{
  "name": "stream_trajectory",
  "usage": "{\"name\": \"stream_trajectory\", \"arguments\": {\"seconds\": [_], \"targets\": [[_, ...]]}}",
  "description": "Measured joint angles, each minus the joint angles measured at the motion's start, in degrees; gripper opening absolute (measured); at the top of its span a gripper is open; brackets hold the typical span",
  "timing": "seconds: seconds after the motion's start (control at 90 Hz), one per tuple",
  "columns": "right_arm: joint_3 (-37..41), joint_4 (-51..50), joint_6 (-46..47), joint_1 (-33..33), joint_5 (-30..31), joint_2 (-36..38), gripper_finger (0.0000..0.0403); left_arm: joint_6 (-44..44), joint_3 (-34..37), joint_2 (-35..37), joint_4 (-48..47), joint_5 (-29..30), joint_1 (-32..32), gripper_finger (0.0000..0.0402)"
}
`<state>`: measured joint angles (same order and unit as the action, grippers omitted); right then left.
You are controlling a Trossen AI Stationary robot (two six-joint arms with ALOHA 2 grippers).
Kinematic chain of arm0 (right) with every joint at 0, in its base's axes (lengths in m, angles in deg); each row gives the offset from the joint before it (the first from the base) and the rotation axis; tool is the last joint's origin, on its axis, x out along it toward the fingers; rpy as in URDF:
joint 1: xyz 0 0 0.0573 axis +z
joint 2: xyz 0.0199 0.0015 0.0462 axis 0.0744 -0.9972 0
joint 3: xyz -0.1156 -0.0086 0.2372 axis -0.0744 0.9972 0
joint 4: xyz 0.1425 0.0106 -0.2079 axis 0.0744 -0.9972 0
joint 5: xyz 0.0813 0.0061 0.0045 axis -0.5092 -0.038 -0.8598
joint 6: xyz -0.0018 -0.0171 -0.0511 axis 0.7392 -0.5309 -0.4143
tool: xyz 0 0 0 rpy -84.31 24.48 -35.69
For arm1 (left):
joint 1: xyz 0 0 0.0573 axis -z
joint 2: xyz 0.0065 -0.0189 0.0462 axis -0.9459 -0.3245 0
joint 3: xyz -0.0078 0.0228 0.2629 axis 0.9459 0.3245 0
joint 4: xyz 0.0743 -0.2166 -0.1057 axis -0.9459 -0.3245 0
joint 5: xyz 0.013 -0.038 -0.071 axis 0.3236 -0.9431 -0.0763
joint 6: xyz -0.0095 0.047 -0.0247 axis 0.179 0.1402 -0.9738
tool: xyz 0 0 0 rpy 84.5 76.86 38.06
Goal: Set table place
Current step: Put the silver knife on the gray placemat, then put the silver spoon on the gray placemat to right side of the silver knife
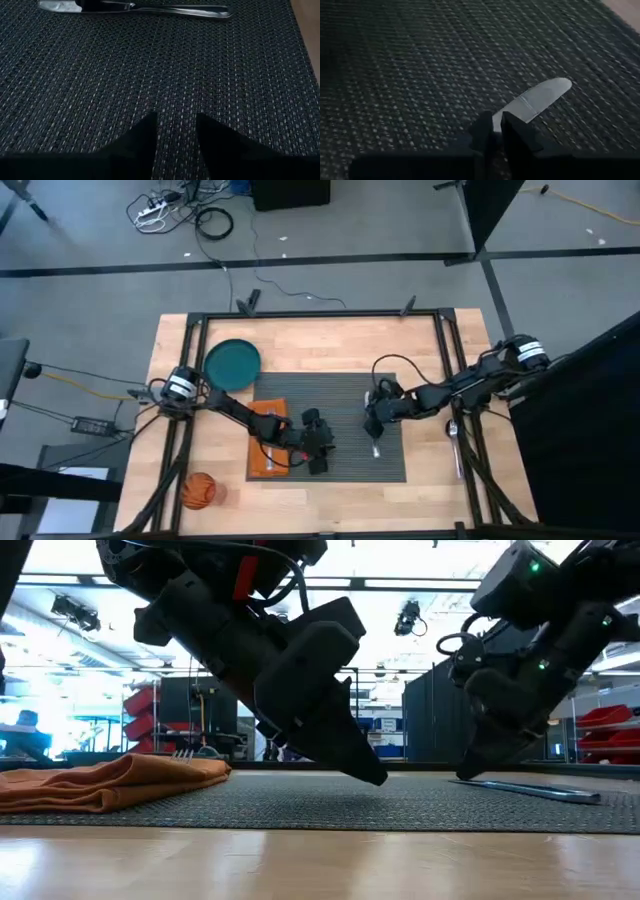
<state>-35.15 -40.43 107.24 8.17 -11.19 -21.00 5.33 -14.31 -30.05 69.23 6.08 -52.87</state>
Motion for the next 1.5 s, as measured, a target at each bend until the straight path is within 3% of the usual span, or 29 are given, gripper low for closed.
{"name": "stream_trajectory", "arguments": {"seconds": [0.267, 0.433, 0.522, 0.711, 0.833, 1.033, 1.267, 1.5], "targets": [[0.0, -1.8, 0.3, 0.0, -0.4, 2.0, 0.002, 0.0, 0.0, 0.0, 0.0, 0.0, 0.0, 0.0121], [0.1, -4.1, 0.3, 0.0, -3.0, 6.9, 0.002, 0.0, 0.0, 0.0, 0.0, 0.0, 0.0, 0.0121], [0.1, -6.9, 0.2, 0.0, -8.0, 10.2, 0.002, 0.7, 0.0, 0.0, 0.1, 0.0, 0.0, 0.0121], [0.1, -14.2, 0.6, 3.1, -26.2, 17.9, 0.002, 1.3, 0.0, 0.0, 0.5, 0.0, 0.0, 0.0121], [-2.1, -25.0, 3.6, 8.7, -31.2, 20.1, 0.002, 1.4, 0.0, 0.0, 0.6, 0.0, 0.0, 0.0121], [-9.4, -43.3, 6.1, 18.1, -35.2, 15.7, 0.002, 3.0, 0.0, 0.0, 0.7, 0.0, 0.0, 0.0121], [-9.6, -50.0, 3.2, 26.0, -46.6, 6.9, 0.002, 3.2, 0.0, 0.0, 0.7, 0.0, 0.0, 0.0121], [-9.5, -53.7, 2.0, 29.8, -48.3, -0.1, 0.002, 3.2, 0.0, 0.0, 0.7, 0.0, 0.0, 0.0121]]}}
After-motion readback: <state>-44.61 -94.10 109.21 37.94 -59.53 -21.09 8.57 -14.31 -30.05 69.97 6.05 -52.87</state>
